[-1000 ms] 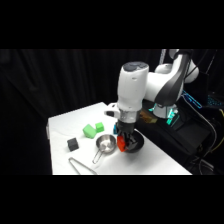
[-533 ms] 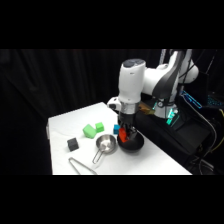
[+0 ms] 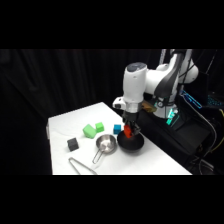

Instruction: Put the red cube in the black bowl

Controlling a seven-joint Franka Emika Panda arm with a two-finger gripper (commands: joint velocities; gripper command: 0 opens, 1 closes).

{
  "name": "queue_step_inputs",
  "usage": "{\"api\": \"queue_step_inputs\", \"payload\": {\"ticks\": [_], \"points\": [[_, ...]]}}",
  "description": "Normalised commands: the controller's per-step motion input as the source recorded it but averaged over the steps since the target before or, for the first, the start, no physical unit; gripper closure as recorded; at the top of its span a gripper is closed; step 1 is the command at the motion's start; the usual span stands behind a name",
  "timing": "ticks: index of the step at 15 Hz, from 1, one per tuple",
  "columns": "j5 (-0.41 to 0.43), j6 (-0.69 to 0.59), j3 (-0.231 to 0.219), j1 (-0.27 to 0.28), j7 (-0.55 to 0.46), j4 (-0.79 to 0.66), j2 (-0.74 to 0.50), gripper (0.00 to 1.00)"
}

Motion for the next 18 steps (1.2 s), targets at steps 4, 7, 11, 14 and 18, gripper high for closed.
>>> {"api": "queue_step_inputs", "payload": {"ticks": [4, 7, 11, 14, 18], "points": [[0.028, 0.26, 0.081, -0.136, -0.14, -0.27, -0.13, 0.74], [0.090, 0.42, 0.084, -0.116, -0.18, -0.22, -0.03, 0.74], [0.112, 0.42, 0.087, -0.094, -0.21, -0.14, 0.03, 0.24], [0.132, 0.29, 0.083, -0.076, -0.22, -0.06, 0.04, 0.09], [0.226, 0.15, 0.099, -0.099, -0.30, 0.03, 0.03, 0.00]]}}
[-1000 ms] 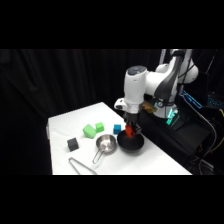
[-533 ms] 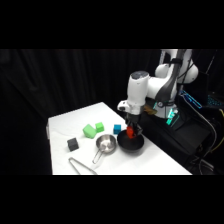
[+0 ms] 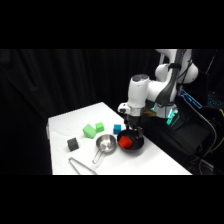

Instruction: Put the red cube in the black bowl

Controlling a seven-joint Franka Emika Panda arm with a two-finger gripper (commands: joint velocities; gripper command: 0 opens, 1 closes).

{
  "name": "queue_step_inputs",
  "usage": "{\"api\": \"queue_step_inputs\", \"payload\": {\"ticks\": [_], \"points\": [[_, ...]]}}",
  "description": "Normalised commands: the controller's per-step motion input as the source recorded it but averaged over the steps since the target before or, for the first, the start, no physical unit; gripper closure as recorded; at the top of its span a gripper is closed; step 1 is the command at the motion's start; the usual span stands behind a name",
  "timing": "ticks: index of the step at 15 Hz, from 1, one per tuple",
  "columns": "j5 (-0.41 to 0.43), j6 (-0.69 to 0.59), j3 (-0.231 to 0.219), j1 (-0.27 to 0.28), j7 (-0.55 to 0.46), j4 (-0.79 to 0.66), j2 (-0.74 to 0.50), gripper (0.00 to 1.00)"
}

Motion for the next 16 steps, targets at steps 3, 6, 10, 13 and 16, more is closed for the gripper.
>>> {"api": "queue_step_inputs", "payload": {"ticks": [3, 6, 10, 13, 16], "points": [[0.213, -0.13, 0.107, -0.112, -0.29, 0.10, -0.09, 0.00], [0.189, -0.49, 0.123, -0.098, -0.27, 0.18, -0.24, 0.00], [0.135, -0.59, 0.090, -0.109, -0.24, 0.24, -0.25, 0.00], [0.141, -0.54, 0.068, -0.118, -0.25, 0.25, -0.20, 0.00], [0.118, -0.45, 0.063, -0.102, -0.21, 0.22, -0.17, 0.00]]}}
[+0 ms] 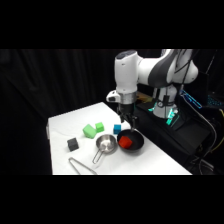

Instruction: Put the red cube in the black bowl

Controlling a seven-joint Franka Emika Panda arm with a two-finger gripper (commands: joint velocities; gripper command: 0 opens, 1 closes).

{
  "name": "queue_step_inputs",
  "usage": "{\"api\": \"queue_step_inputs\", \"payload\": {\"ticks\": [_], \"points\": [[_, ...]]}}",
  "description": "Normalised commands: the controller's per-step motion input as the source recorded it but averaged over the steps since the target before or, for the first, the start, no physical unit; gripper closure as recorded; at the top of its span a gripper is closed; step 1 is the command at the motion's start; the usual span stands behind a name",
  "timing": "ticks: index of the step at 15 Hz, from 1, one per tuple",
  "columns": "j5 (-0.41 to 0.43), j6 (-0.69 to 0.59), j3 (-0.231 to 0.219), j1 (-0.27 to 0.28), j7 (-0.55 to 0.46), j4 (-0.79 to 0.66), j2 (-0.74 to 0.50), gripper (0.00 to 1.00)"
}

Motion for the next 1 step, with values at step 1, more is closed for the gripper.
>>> {"api": "queue_step_inputs", "payload": {"ticks": [1], "points": [[0.130, -0.33, 0.062, -0.092, -0.18, 0.18, -0.15, 0.00]]}}
